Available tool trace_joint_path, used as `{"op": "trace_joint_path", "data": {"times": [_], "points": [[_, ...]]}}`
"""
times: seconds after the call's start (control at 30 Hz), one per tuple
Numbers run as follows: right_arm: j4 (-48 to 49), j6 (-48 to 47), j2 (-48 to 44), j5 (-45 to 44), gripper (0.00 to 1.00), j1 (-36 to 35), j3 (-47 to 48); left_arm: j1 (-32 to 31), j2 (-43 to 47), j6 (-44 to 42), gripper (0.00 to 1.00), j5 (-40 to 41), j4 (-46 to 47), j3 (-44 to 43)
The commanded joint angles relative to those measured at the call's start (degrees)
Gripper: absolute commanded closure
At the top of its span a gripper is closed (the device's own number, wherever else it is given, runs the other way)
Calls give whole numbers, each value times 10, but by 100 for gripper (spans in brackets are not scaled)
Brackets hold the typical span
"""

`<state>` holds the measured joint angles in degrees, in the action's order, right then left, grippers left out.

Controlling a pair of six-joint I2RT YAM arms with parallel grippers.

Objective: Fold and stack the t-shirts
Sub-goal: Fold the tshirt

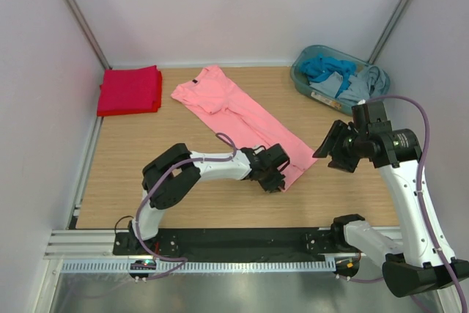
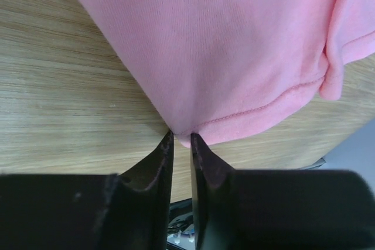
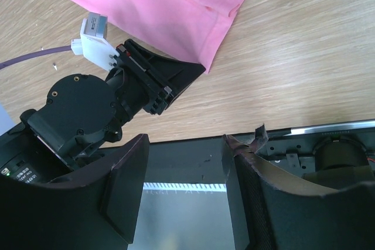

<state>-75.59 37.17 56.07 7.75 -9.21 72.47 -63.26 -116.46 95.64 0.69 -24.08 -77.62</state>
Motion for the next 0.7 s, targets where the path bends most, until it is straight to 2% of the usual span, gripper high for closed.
{"op": "trace_joint_path", "data": {"times": [0.0,0.2,0.37,0.67], "points": [[-7,-10,-7,-4,41,-3,23,-2,-3,2,83,13,-24,-15],[-18,-13,-13,-5,41,-3,21,-2,-1,-1,100,6,-27,-14],[-22,-30,-16,6,40,-3,3,-3,49,-1,100,0,-60,29],[-9,-52,-45,39,40,-9,-116,-21,210,17,100,-23,-86,200]]}}
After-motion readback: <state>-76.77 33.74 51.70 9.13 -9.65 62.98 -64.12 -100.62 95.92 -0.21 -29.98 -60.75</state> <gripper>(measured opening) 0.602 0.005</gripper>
